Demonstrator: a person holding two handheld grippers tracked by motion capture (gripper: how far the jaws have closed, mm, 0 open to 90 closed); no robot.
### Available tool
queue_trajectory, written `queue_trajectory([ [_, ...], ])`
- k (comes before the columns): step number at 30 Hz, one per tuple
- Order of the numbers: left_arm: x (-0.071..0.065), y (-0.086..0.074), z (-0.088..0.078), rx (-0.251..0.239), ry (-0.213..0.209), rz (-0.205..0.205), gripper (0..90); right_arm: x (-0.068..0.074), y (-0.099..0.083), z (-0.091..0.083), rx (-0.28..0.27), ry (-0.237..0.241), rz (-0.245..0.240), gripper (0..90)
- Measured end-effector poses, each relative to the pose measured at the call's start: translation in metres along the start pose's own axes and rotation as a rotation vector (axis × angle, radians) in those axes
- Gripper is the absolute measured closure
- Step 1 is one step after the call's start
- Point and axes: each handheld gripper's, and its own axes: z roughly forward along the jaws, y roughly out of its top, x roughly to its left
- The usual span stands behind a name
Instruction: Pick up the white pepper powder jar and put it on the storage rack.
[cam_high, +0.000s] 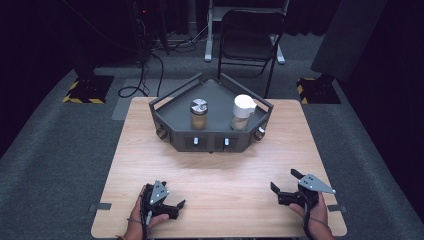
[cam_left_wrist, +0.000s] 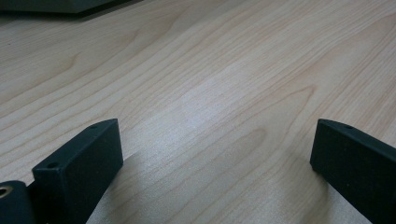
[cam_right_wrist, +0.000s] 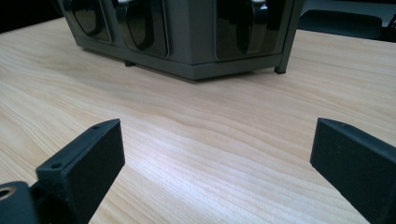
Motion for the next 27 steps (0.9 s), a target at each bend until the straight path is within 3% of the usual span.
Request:
queue_trajectory([
  [27,0.0,0.0,0.0,0.0,0.0,0.0,2.3,0.0,-0.017,0.011,0.103,0.001,0.019,2.7],
])
